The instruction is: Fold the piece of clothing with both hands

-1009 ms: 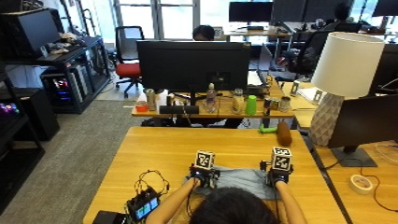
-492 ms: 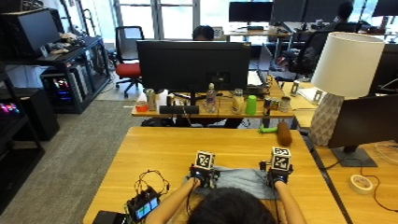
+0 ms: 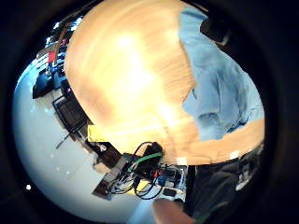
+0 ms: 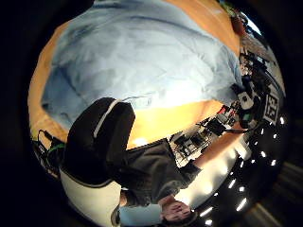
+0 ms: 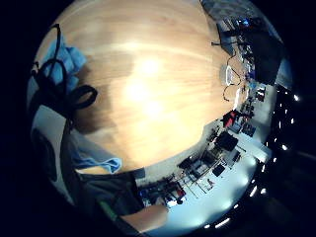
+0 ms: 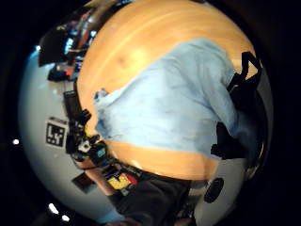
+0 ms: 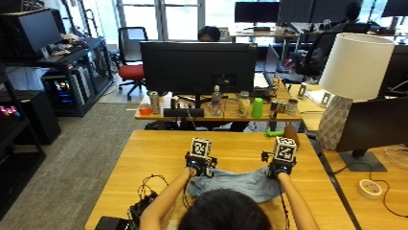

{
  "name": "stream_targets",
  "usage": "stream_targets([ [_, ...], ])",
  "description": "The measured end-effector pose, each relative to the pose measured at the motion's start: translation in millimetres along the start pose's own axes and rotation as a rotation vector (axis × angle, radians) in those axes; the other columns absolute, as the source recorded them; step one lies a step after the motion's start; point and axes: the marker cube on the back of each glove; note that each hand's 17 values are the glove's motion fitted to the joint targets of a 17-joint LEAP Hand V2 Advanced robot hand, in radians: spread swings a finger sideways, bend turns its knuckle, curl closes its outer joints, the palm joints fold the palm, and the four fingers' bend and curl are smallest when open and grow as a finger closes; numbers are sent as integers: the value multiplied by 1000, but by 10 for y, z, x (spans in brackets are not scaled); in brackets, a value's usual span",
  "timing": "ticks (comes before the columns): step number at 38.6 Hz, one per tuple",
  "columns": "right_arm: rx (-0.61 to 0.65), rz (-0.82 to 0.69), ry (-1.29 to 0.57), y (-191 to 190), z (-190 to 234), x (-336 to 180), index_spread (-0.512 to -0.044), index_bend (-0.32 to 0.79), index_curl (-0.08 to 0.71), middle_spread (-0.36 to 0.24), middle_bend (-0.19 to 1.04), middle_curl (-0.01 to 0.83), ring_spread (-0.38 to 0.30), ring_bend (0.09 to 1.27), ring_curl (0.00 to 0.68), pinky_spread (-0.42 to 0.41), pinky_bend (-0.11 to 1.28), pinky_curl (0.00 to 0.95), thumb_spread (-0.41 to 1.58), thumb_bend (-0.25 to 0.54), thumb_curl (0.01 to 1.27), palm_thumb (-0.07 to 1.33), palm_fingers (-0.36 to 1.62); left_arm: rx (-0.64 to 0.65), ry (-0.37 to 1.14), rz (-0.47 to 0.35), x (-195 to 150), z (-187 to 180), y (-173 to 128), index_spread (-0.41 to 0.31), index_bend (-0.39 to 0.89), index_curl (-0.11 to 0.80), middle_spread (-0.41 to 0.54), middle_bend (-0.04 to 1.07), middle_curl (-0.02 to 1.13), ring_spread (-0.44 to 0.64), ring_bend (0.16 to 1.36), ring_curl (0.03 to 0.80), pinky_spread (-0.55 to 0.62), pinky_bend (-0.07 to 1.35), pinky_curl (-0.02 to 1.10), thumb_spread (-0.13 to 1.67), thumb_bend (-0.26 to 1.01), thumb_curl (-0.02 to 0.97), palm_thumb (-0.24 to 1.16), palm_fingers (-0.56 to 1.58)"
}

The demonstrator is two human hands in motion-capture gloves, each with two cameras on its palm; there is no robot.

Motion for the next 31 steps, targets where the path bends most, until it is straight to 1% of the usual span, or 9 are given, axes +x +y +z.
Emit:
stream_targets([
  [3,57,-39,-1,-424,-53,-109,-248,143,391,-153,239,482,-221,689,453,-348,645,412,720,-32,494,1184,1292,38,-13,-13,-109,-123,110,-13,174,338,157,155,294,173,592,346,194,514,347,1116,-19,250,262,204],
  [7,107,-56,10,-362,-294,-438,-240,140,386,-147,245,484,-226,675,452,-344,645,413,645,-57,510,1112,1263,119,-45,-101,-301,-300,270,-14,171,343,162,149,289,170,589,345,189,510,348,1122,-18,249,264,205],
  [9,100,-57,14,-314,-381,-617,-239,143,385,-146,248,485,-227,669,452,-343,639,413,608,-51,520,1097,1259,142,-44,-106,-367,-364,327,-17,170,345,163,149,286,168,588,344,187,509,348,1124,-18,248,264,205],
  [14,40,-104,18,-212,-525,-1155,-238,147,384,-152,263,490,-240,647,448,-342,634,415,478,-46,552,1056,1261,140,-52,-118,-626,-435,-81,-23,193,360,164,138,275,163,582,339,178,492,346,1128,-17,250,272,224],
  [18,-2,-152,12,-68,-571,-1588,-234,154,386,-160,272,493,-245,634,447,-346,622,413,415,-41,574,1036,1263,174,-90,-80,-755,-437,-122,-29,200,373,165,134,266,159,575,336,173,481,345,1135,-15,249,283,234],
  [23,-134,-218,-45,652,-468,-2299,-232,142,386,-174,291,501,-254,628,450,-353,619,416,370,-40,598,1010,1266,183,-186,-116,-981,-367,275,-33,209,389,173,128,256,169,567,336,178,467,347,1136,-22,247,279,224],
  [26,-261,-274,-145,717,-115,-2811,-229,97,372,-179,308,507,-259,640,455,-355,631,421,354,-36,612,1004,1247,202,-235,-169,-1214,-353,666,-43,239,404,175,126,248,172,556,333,179,452,344,1129,-30,243,260,241],
  [28,-352,-261,-205,734,61,-2984,-220,54,350,-171,303,503,-261,659,456,-357,639,415,442,-26,609,1006,1203,212,-239,-212,-1362,-355,815,-46,232,405,174,134,246,167,557,331,179,445,343,1124,-38,237,230,246],
  [31,-370,-191,-254,690,127,-3040,-214,31,322,-149,258,488,-248,665,452,-328,666,417,583,-2,599,1039,1138,205,-225,-251,-1511,-337,928,-39,175,397,174,146,249,166,571,335,180,453,348,1116,-36,234,206,230],
])
